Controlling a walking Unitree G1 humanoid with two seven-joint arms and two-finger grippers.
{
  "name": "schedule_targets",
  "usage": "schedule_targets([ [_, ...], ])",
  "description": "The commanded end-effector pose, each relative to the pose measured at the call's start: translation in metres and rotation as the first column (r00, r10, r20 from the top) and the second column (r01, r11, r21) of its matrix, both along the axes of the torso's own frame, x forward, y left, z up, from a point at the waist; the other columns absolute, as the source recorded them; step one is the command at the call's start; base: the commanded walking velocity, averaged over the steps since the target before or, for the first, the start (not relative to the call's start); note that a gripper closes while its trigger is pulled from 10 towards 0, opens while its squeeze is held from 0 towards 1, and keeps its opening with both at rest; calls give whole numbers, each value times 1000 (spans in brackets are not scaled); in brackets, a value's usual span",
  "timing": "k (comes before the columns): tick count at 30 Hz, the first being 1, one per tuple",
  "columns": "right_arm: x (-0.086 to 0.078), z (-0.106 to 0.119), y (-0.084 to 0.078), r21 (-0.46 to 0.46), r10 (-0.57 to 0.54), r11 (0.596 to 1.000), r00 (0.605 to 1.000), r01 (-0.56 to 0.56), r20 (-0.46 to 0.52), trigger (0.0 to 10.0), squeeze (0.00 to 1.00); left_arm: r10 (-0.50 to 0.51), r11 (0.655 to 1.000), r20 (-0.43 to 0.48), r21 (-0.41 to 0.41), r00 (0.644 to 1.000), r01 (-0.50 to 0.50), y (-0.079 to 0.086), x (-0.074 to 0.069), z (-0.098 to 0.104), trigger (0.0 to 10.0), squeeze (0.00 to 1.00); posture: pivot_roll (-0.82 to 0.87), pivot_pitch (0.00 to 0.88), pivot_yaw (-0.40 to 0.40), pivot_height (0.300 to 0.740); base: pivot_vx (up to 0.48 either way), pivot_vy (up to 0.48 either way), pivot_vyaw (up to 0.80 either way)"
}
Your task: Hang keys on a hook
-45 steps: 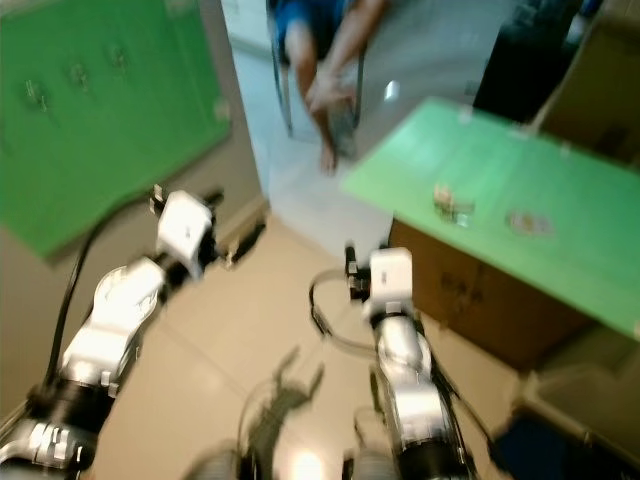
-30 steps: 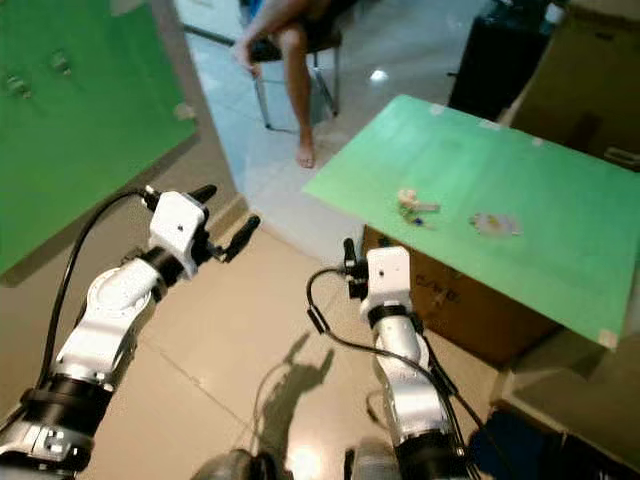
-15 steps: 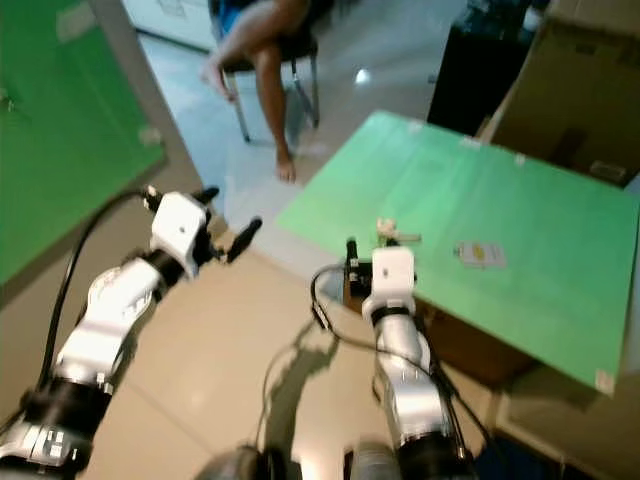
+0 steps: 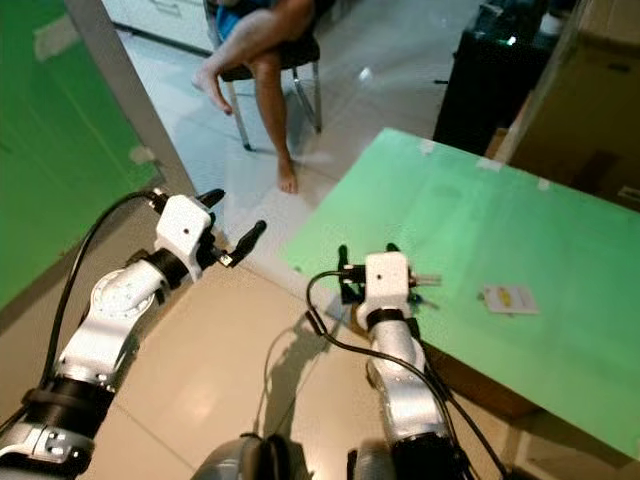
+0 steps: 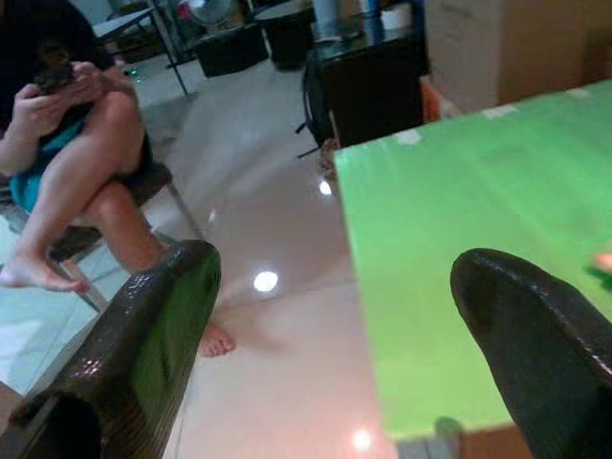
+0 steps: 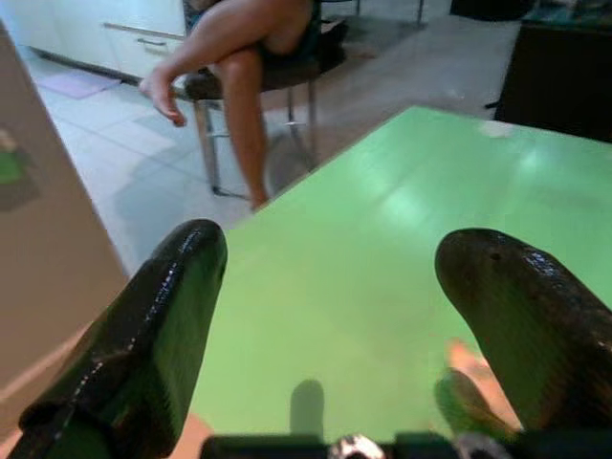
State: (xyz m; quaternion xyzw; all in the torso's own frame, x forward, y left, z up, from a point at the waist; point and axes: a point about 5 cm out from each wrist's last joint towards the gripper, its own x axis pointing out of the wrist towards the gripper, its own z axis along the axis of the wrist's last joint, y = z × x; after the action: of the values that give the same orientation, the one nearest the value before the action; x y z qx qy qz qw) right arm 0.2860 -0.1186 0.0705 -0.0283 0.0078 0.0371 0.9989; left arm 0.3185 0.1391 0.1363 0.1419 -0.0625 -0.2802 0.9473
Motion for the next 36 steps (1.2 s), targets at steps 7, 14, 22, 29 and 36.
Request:
schedule_targets([
  [7,4,-10,-30,23,-202,979,977,204,-68,10000,0,-19,1000,-4,16,1000,19,4,-2,3,10000,0,-76,172,119,732,0,0,0],
  [14,4,-15,-39,26,-276,959,953,281,-123,10000,0,-28,999,-8,32,1000,29,10,-7,3,10000,0,-72,188,126,732,0,0,0],
  [22,-7,-35,-35,55,-310,943,929,327,-204,10000,0,-25,997,-20,66,999,26,22,-14,4,10000,0,-32,219,154,732,0,0,0],
  [29,-12,-41,-38,13,-338,937,918,348,-207,10000,0,-28,995,-25,99,999,30,32,-21,10,10000,0,9,248,191,732,0,0,0],
  [36,-9,-33,-55,-72,-387,922,912,380,-137,10000,0,-29,993,-38,112,999,33,37,-26,12,10000,0,5,257,193,732,0,0,0],
])
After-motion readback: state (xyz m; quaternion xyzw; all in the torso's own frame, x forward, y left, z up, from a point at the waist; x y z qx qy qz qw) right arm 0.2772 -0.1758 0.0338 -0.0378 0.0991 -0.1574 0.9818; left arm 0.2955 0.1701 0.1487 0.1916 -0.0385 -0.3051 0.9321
